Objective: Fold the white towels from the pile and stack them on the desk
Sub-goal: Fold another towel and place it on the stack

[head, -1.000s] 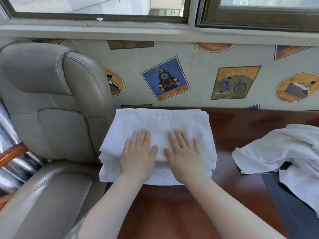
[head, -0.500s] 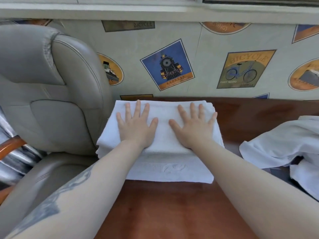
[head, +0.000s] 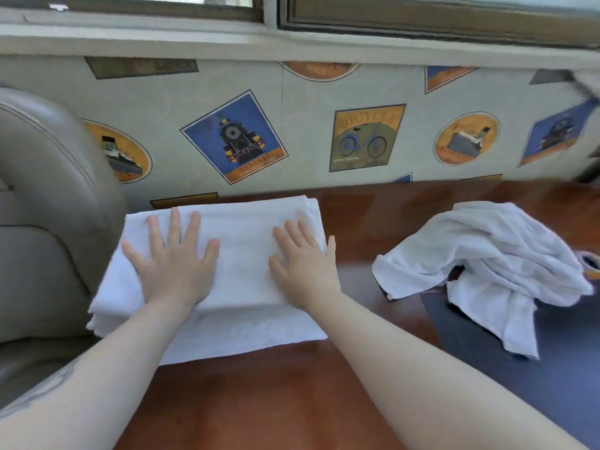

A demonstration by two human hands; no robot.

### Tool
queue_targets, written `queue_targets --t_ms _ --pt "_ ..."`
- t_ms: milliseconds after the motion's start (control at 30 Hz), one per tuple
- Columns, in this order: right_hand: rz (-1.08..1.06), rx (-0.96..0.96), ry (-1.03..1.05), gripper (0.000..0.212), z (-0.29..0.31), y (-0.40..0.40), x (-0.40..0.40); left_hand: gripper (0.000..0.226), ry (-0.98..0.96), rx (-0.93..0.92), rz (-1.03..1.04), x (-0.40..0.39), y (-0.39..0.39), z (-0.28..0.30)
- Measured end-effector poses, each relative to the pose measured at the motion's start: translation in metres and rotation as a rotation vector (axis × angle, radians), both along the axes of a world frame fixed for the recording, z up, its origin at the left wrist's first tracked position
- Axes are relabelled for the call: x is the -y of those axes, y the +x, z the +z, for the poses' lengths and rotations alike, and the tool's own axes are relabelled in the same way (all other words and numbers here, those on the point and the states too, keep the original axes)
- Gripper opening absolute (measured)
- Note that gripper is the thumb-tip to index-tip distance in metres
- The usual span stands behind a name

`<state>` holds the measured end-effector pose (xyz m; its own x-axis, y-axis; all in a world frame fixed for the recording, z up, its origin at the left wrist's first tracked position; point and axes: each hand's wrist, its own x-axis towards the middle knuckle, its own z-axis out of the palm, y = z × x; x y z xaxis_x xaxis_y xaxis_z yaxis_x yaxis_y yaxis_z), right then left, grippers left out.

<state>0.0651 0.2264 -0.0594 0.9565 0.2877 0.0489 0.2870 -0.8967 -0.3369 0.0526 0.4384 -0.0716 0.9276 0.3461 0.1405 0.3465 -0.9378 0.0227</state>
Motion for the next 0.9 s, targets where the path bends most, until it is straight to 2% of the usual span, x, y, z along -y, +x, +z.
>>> queue_targets --t_ms 67,167,233,333,467,733,833,900 --pt "-0.076 -0.007 -0.018 0.054 -0.012 -0.037 0.039 0.063 -0.034 -0.008 0.035 0.007 -0.009 0.007" --pt "-0.331 -0.207 -0.031 0.055 -0.026 -0.069 0.105 0.054 -0.185 0.013 0.043 0.053 -0.018 0.022" --pt "-0.402 -0.301 -0.099 0.056 -0.027 -0.077 0.150 0.053 -0.209 -0.005 -0.133 0.119 -0.030 0.024" --pt "-0.452 -0.299 -0.109 0.058 -0.020 -0.076 0.205 0.059 -0.290 -0.040 -0.390 0.227 -0.049 0.018" --pt "-0.436 -0.265 -0.059 0.059 -0.010 -0.063 0.276 0.060 -0.361 -0.153 -0.507 0.330 -0.051 0.006" --pt "-0.238 -0.142 -0.413 0.068 -0.020 0.024 0.420 0.050 -0.532 -0.166 -0.327 0.444 -0.067 -0.026" --pt "-0.236 -0.223 -0.365 0.085 -0.047 0.053 0.445 0.047 -0.604 -0.216 -0.243 0.465 -0.090 -0.041" --pt "-0.234 -0.259 -0.368 0.079 -0.064 0.058 0.454 0.043 -0.597 -0.253 -0.167 0.466 -0.108 -0.049"
